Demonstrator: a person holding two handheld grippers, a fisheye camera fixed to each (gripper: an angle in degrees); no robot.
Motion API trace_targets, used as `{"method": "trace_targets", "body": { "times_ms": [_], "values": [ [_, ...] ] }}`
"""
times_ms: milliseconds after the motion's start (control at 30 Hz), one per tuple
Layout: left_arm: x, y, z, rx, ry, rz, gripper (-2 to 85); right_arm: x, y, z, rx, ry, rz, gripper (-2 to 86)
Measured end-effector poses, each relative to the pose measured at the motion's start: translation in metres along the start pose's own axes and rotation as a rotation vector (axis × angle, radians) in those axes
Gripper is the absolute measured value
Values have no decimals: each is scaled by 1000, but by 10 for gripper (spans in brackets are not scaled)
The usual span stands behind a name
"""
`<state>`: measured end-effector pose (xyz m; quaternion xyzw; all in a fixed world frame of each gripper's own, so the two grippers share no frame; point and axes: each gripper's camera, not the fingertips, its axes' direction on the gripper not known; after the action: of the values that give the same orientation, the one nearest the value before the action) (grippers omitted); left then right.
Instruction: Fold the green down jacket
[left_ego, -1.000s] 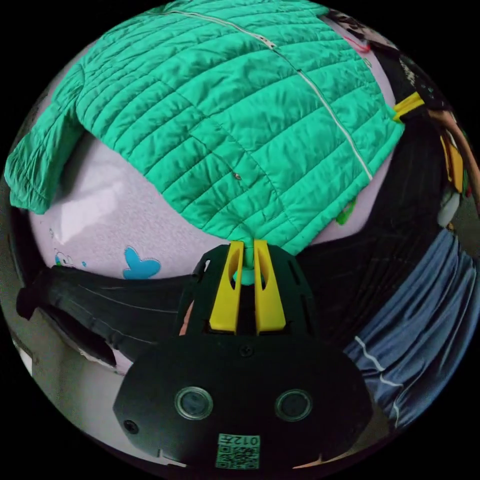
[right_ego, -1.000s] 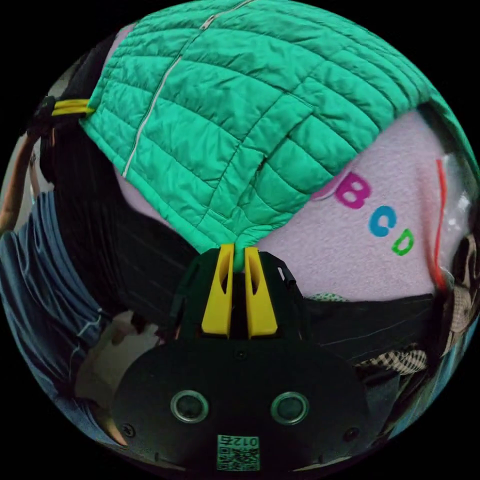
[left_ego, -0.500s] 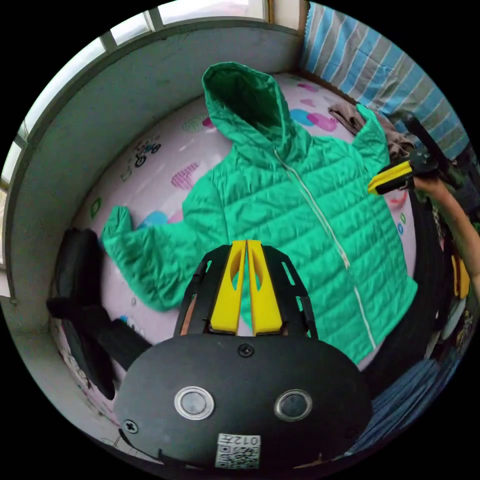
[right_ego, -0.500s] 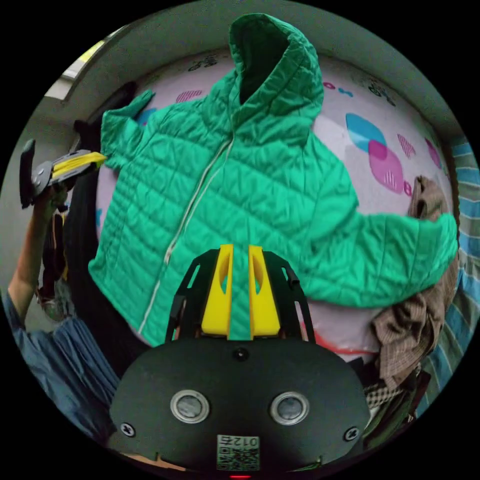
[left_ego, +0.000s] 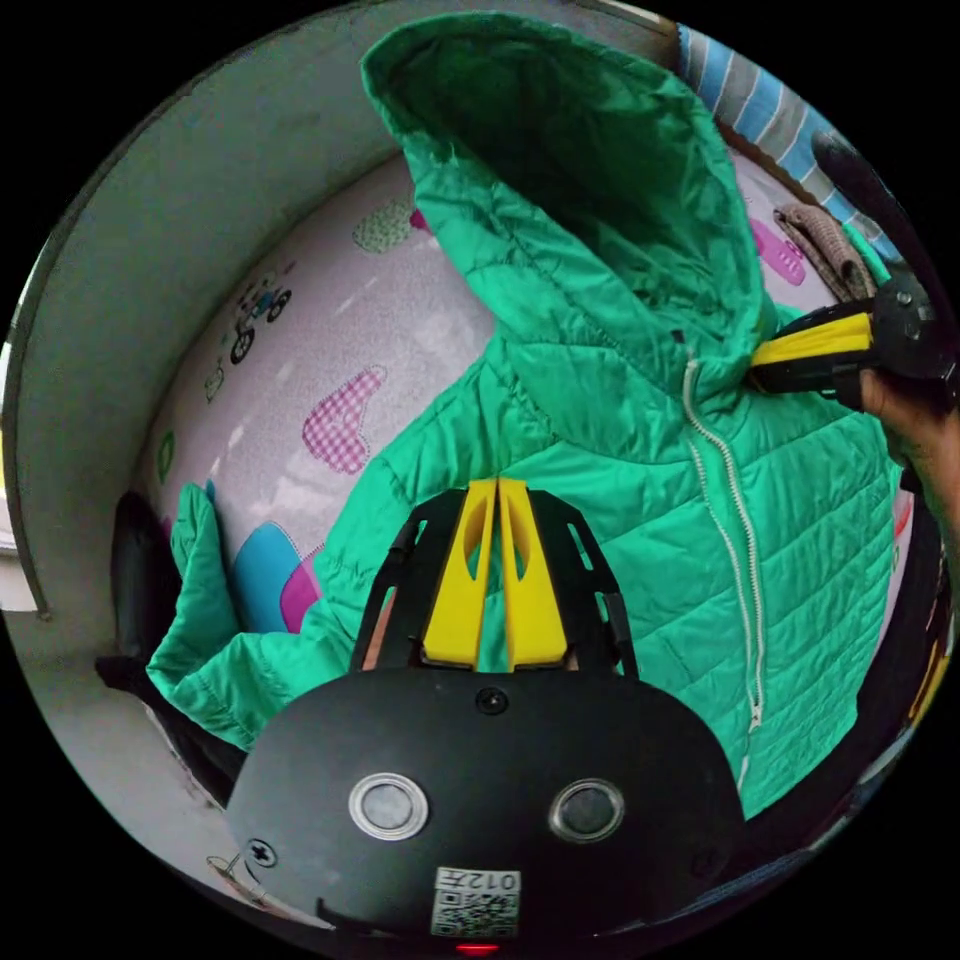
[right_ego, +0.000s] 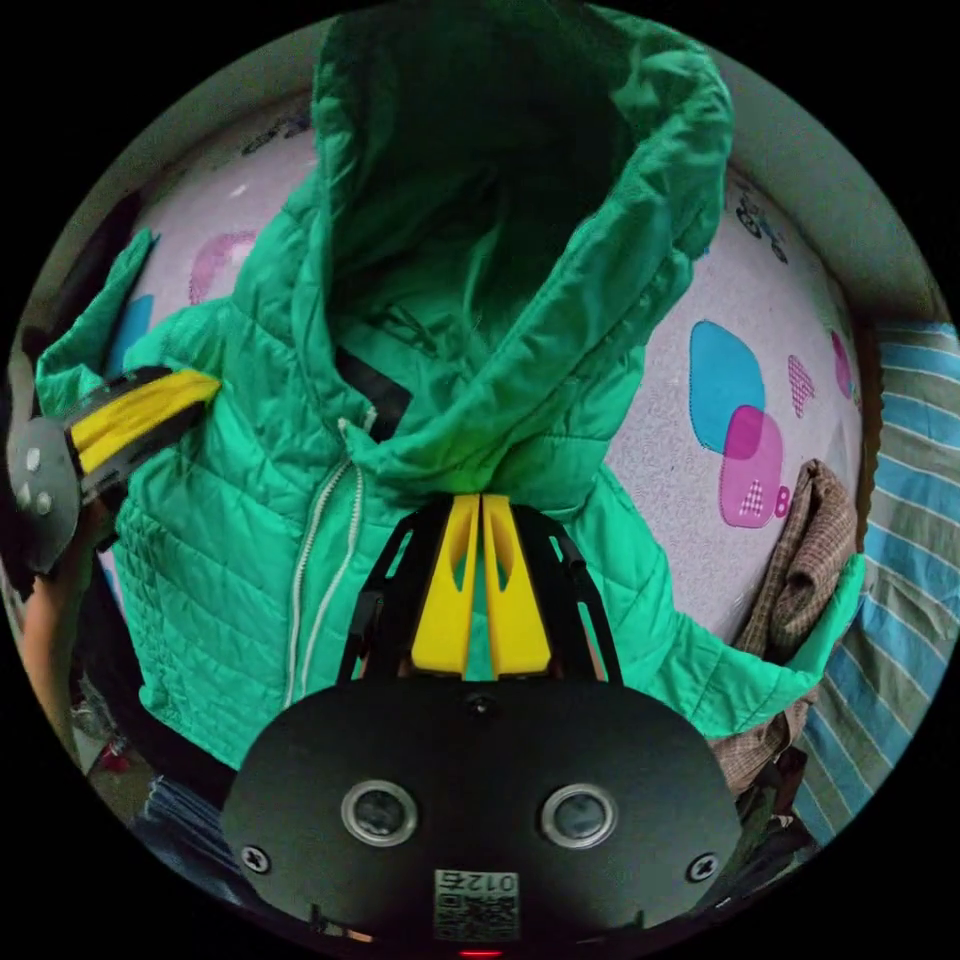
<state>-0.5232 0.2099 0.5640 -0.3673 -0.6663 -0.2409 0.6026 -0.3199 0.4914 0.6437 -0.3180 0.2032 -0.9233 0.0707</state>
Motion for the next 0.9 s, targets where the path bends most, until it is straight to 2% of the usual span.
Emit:
{"method": "trace_targets", "body": {
  "times_ms": [67,167,300,533,633,767,900],
  "values": [
    [-6,5,-3,59,22,-12,2,-4,-13,0,-61,-7,4,-8],
    [-5,4,-7,56,-4,4,3,-12,-35,3,-183,-4,-10,-8],
    [-11,-2,-15,38,-9,-17,5,-14,-46,6,-221,-65,30,-7],
    [-56,-4,-32,-59,192,-195,5,-26,-26,7,-53,-96,38,-8],
    [-68,16,-63,-9,309,-232,6,-42,-8,1,-4,-53,24,-8],
    [-78,64,-95,40,301,-262,6,-85,28,-7,47,-92,-84,-9],
    [-92,106,-95,-12,214,-286,7,-129,48,20,23,23,-162,-10]
  ]
}}
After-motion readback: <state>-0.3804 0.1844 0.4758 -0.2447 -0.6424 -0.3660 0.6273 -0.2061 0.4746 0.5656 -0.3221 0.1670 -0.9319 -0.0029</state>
